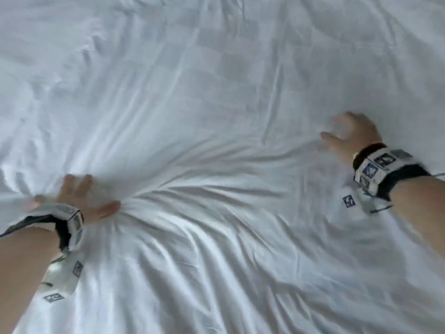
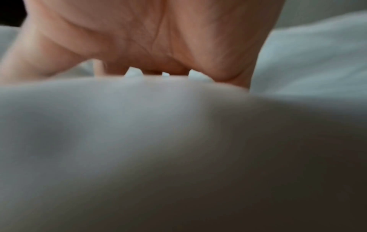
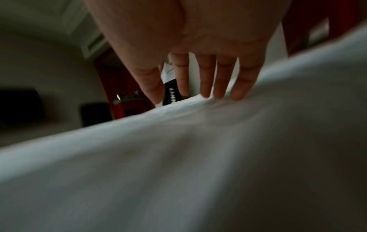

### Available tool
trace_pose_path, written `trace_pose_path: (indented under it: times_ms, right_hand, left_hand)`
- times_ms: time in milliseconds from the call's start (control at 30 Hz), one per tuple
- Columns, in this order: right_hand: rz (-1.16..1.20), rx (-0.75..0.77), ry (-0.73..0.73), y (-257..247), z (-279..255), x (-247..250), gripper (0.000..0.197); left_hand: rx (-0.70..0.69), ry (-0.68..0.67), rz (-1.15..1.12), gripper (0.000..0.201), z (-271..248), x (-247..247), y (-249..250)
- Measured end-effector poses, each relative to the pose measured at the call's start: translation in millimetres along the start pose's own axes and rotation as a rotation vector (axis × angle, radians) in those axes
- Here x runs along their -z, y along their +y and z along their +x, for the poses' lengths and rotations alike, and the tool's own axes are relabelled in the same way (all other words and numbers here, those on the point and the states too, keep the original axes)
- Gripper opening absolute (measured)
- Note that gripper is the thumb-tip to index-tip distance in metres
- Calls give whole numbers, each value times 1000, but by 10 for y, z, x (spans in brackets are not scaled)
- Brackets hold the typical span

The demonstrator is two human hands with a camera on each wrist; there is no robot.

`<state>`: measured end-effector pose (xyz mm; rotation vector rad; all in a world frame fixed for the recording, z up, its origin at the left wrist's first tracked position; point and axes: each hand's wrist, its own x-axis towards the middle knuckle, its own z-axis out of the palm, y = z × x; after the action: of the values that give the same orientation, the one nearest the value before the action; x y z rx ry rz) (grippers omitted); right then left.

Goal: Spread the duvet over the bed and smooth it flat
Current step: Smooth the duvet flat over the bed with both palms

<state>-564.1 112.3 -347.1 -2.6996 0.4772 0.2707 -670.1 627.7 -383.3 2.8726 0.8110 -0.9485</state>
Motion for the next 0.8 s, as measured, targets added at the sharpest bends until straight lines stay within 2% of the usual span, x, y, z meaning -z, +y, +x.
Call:
trace_pose_path:
  times_ms: [67,100,133,167,267,333,367,433,500,533,600,666,733,800]
  right_hand:
    - [-158,-151,-50,-178,496,-108,91]
    - [-168,-210,-118,-356,539,-284,99]
    - [-191,-202,-185,-618,485,-503,100]
    - [-216,-123,-252,-981,318,-728,100]
    - [-256,252,-488,-2170,-518,-1366,104]
    - [-276,433,-629,-2644,-1097,-1718,102]
    - [-348,509,-654,-2782,-1382,-1852,97]
    - [-491,638,-637,-2925,-1880,-2047,98]
    - [-484,668,-689,-3053,-2302,-2206,112]
    - [-463,665,-713,-3121,-2465,-2280,118]
    - [-470,638,-710,-3211,-2670,-2435,124]
    - [-513,593,-697,-3276,-2760,-2530,127]
    - [-534,547,-697,-3316,-2808,-2557,130]
    - [-552,505,-685,-3354,-2812,-2556,132]
  left_hand:
    - [56,-34,-24,120,-56,-110,-251]
    - [79,-59,-28,112,-75,-153,-267]
    - [78,-86,-27,108,-52,-184,-261]
    - [81,-98,-26,106,-71,-157,-202]
    - [58,-92,-31,114,66,-173,-227]
    - [21,-107,-54,119,143,-182,-331]
    - [-11,-118,-48,118,156,-123,-361]
    - [-125,-69,46,97,199,129,-340]
    - [-205,95,200,65,252,500,-204]
    - [-237,150,240,61,303,628,-163]
    - [-360,151,180,76,369,664,-110]
    - [-455,14,148,94,358,485,-251]
    - [-409,-59,148,102,483,161,-671]
    - [-339,-39,80,109,632,70,-1265]
